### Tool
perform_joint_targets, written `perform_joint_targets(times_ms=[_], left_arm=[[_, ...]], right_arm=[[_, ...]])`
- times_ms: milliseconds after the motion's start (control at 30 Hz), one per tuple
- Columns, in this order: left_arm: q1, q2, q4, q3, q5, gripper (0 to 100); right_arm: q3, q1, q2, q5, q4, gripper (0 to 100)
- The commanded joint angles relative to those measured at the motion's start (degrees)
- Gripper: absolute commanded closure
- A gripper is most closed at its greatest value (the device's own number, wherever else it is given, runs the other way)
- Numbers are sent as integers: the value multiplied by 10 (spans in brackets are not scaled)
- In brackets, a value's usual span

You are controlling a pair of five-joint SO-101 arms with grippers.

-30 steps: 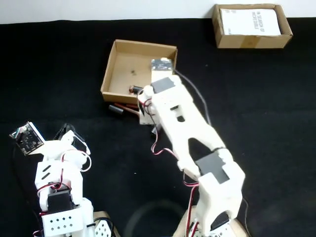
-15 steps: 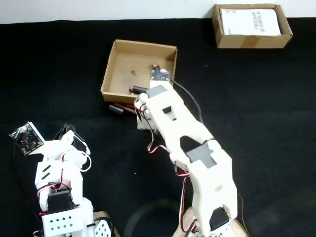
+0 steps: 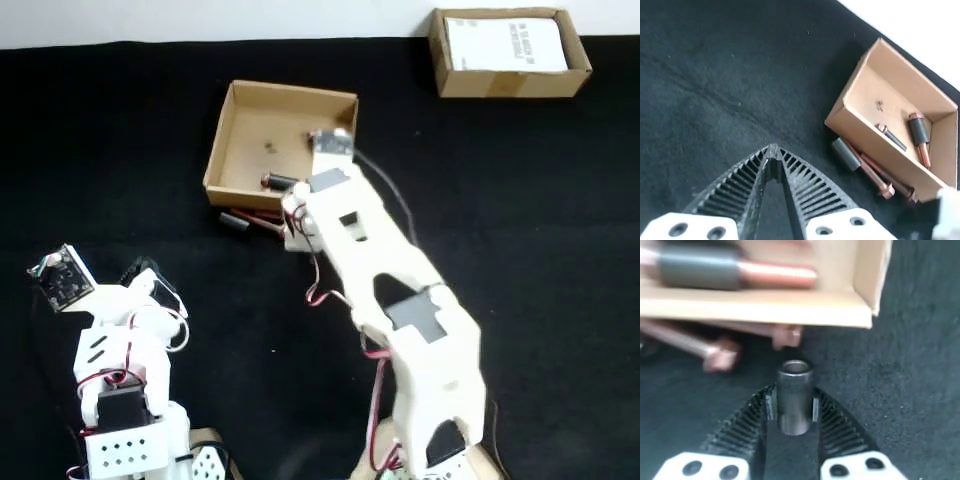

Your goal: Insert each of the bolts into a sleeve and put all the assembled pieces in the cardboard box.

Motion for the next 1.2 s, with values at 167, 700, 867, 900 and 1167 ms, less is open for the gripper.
perform_joint_targets(times_ms=[167, 700, 867, 900, 1167], left_arm=[[14, -6, 15, 10, -3, 990], [138, 4, 126, -101, -55, 990], [179, 150, 126, -215, -96, 990], [182, 198, 126, -246, -99, 990], [227, 626, 198, -544, -149, 990]], right_arm=[[-8, 42, -322, 69, 33, 992], [366, 168, -829, 84, 152, 992], [531, 316, -946, 88, 81, 992], [553, 349, -963, 92, 65, 992], [696, 583, -1072, 152, -100, 991]])
